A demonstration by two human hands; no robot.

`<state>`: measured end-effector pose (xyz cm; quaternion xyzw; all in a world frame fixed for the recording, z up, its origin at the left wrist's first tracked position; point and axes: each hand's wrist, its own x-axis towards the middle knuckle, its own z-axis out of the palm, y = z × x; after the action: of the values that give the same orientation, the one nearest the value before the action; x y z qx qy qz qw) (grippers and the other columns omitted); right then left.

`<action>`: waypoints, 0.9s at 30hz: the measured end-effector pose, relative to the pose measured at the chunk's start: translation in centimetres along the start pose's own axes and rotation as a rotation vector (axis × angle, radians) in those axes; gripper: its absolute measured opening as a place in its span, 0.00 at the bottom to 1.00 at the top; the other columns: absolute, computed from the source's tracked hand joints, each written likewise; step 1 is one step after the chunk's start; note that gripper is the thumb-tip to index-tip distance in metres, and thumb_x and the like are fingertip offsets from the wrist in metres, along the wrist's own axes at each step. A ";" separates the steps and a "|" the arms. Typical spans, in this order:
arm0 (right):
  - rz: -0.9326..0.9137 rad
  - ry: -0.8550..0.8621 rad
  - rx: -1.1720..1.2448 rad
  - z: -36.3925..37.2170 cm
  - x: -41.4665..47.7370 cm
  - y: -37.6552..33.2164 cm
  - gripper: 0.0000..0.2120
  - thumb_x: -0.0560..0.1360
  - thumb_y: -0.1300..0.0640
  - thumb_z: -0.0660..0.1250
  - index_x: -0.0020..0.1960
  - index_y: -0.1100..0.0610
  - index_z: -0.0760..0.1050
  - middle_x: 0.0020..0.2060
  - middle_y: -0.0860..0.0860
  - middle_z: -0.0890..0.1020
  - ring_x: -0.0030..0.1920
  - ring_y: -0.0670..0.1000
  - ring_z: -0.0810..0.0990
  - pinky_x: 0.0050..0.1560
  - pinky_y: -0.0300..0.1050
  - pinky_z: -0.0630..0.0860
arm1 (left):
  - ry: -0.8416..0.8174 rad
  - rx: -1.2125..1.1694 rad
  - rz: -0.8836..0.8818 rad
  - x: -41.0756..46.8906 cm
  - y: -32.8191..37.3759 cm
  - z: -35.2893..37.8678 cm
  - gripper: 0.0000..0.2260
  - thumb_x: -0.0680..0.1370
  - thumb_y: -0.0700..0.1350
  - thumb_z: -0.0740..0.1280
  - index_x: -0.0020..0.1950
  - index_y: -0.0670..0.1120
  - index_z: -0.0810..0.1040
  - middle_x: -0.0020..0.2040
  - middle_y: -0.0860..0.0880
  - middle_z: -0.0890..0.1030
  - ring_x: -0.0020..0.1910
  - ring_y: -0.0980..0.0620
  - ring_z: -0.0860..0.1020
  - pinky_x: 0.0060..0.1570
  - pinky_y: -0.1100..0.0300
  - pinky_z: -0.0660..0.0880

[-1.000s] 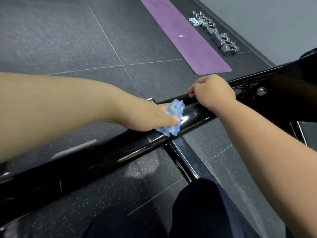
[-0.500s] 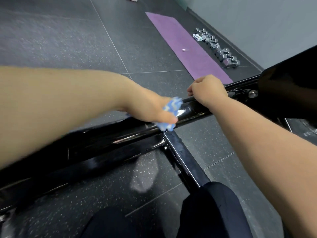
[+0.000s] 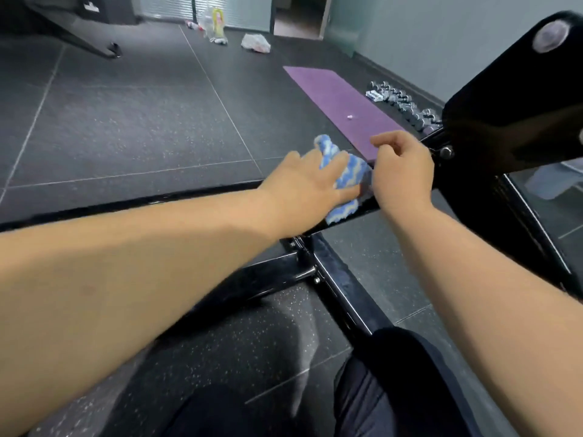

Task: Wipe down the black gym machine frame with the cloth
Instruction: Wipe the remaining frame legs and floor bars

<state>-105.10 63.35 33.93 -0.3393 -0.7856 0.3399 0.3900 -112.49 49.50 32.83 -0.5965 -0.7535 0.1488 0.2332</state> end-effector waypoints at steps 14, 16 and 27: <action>0.669 0.164 0.846 2.5 -5.9 1.7 0.13 0.70 0.65 0.71 0.40 0.56 0.67 0.35 0.52 0.75 0.29 0.50 0.71 0.34 0.43 0.72 | -0.089 -0.384 -0.292 -6.4 -4.1 -0.8 0.50 0.65 0.73 0.65 0.78 0.58 0.43 0.79 0.53 0.50 0.69 0.45 0.69 0.61 0.51 0.70; 0.554 0.402 0.704 2.5 -4.5 2.0 0.09 0.72 0.64 0.67 0.42 0.54 0.69 0.41 0.51 0.77 0.36 0.50 0.74 0.42 0.44 0.72 | -0.240 -0.361 -0.404 -6.9 -4.2 -0.9 0.36 0.72 0.72 0.56 0.76 0.58 0.54 0.70 0.50 0.72 0.62 0.45 0.74 0.57 0.52 0.71; -0.009 0.245 0.396 7.6 -6.1 3.4 0.27 0.82 0.52 0.49 0.79 0.55 0.46 0.78 0.56 0.45 0.77 0.52 0.43 0.76 0.50 0.43 | 0.007 -0.312 -0.393 -7.0 -3.7 0.7 0.21 0.71 0.51 0.46 0.54 0.50 0.74 0.40 0.48 0.80 0.38 0.45 0.75 0.38 0.53 0.73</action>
<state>-107.74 58.31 25.36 -0.2916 -0.6519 0.4418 0.5429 -114.69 41.84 32.92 -0.4680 -0.8680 -0.0196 0.1651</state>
